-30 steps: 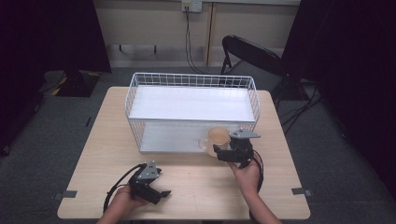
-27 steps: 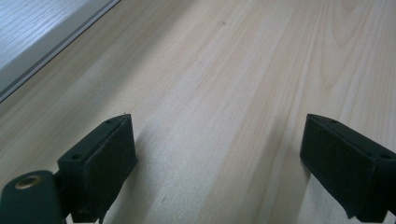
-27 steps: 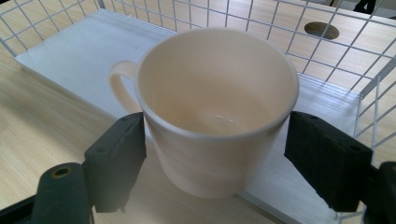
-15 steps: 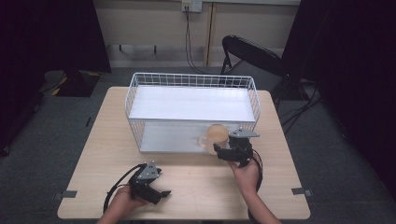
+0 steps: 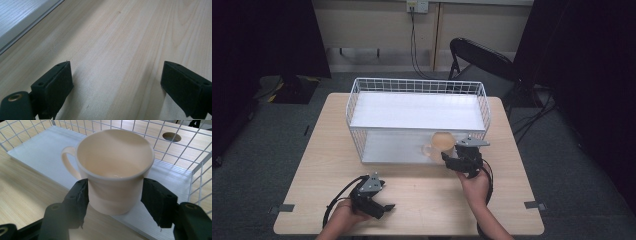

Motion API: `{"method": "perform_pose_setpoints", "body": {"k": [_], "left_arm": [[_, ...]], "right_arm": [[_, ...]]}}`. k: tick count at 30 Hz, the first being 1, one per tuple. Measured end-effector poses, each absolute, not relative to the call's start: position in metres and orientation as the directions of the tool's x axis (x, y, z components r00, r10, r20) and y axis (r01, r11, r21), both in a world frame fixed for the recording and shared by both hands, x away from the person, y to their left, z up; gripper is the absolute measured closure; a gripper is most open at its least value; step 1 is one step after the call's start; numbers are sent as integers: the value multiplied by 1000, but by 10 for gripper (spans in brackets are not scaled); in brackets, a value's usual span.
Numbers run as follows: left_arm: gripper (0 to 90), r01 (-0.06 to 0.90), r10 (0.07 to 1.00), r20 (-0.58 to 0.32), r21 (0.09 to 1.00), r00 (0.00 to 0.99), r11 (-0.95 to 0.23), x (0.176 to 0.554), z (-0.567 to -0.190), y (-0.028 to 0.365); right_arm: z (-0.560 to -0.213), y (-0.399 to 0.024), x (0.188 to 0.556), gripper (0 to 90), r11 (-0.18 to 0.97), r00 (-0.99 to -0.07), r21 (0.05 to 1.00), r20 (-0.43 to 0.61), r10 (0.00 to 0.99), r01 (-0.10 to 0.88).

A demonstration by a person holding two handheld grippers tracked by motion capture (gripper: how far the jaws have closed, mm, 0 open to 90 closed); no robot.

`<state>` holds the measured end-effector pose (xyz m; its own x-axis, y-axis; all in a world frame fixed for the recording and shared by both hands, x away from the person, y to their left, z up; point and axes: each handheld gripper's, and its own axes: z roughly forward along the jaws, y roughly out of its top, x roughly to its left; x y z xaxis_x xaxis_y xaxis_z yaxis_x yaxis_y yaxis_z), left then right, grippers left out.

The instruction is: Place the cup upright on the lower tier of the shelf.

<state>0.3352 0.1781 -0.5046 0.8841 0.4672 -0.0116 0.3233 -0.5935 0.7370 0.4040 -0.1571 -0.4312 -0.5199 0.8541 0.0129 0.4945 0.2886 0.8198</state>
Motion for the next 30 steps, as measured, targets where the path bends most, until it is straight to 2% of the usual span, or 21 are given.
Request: {"method": "perform_pose_setpoints", "body": {"k": [5, 17, 22, 24, 30], "left_arm": [[98, 324, 467, -12, 737, 884, -594, 335, -505, 178], [98, 323, 467, -11, 737, 884, -594, 335, -505, 178], [98, 324, 467, -12, 737, 884, -594, 335, -505, 178], [98, 323, 467, -12, 737, 884, -594, 335, -505, 178], [98, 323, 467, -12, 737, 884, -593, 335, -505, 178]], "right_arm": [[-432, -155, 404, 406, 293, -512, 818, 2, 859, 495], [-432, -150, 407, 613, 299, -494, 826, -28, 869, 478], [-433, -148, 410, 634, 299, -494, 826, -29, 869, 478], [-434, -147, 411, 596, 295, -492, 824, -22, 870, 484], [-433, -148, 407, 322, 275, -511, 832, 12, 860, 483]]}}
